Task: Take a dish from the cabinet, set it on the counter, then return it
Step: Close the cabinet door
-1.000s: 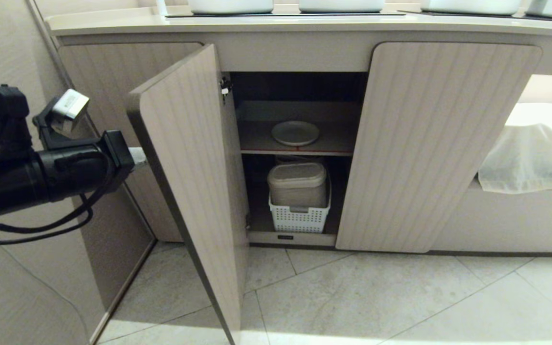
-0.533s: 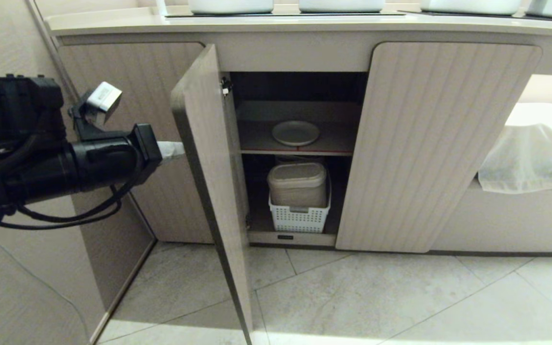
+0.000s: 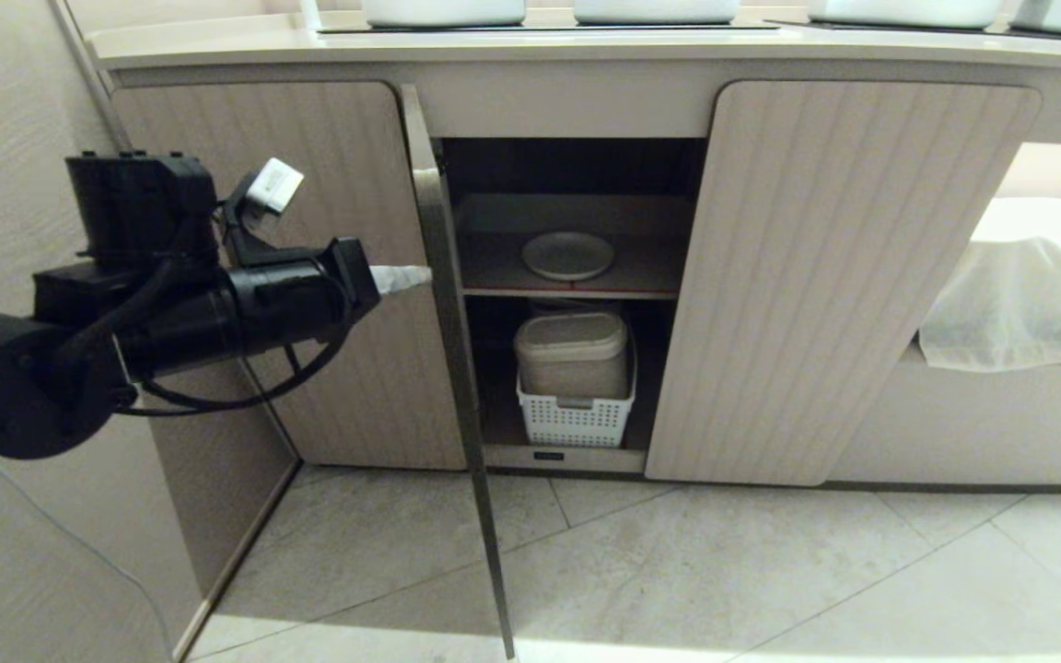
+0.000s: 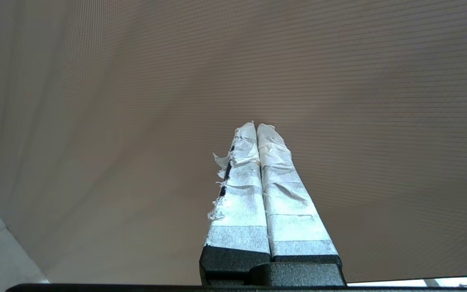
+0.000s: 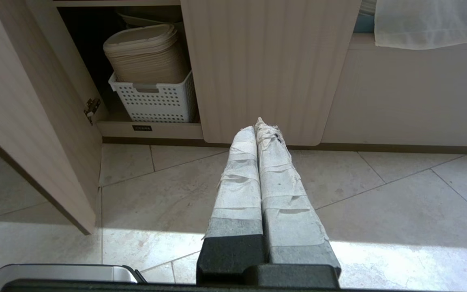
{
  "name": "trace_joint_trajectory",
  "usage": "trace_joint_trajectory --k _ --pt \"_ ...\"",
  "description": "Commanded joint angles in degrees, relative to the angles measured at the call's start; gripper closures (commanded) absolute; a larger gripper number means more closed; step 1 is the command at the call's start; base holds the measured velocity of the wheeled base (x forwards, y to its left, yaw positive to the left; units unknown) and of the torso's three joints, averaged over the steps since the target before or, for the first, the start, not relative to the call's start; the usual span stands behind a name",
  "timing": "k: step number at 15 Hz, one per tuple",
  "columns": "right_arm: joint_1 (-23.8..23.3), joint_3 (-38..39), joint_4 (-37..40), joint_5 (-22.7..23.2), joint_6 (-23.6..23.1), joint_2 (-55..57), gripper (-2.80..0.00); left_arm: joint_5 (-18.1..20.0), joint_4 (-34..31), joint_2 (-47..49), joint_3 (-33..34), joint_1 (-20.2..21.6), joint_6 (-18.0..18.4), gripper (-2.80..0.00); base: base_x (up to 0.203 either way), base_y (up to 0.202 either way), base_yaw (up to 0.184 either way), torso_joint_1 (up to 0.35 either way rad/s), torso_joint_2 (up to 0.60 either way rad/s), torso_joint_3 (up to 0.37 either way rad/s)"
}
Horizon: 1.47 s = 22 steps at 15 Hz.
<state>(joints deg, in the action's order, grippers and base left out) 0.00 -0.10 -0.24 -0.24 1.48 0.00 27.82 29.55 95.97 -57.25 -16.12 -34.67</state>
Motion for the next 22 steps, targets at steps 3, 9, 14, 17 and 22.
trace_joint_trajectory --k 3,9,14,17,22 --pt "0.00 0.01 -0.02 -0.02 0.02 0.09 0.00 -2.03 0.24 4.93 -3.96 -1.68 -0.22 0.00 0.000 0.000 0.000 0.000 0.00 0.000" --pt "0.00 0.01 -0.02 -0.02 0.02 0.00 0.00 -2.77 -0.28 10.04 -11.15 -2.02 -0.04 0.00 0.000 0.000 0.000 0.000 0.00 0.000" --pt "0.00 0.01 -0.02 -0.02 0.02 0.09 0.00 -2.77 -0.52 13.28 -14.90 -2.90 1.57 0.00 0.000 0.000 0.000 0.000 0.00 0.000" --pt "0.00 0.01 -0.02 -0.02 0.02 0.01 0.00 -2.77 -0.72 15.76 -18.26 -4.15 1.81 0.00 0.000 0.000 0.000 0.000 0.00 0.000" --pt "0.00 0.01 -0.02 -0.02 0.02 0.00 0.00 -3.48 -3.49 19.91 -25.46 -5.86 2.06 0.00 0.000 0.000 0.000 0.000 0.00 0.000"
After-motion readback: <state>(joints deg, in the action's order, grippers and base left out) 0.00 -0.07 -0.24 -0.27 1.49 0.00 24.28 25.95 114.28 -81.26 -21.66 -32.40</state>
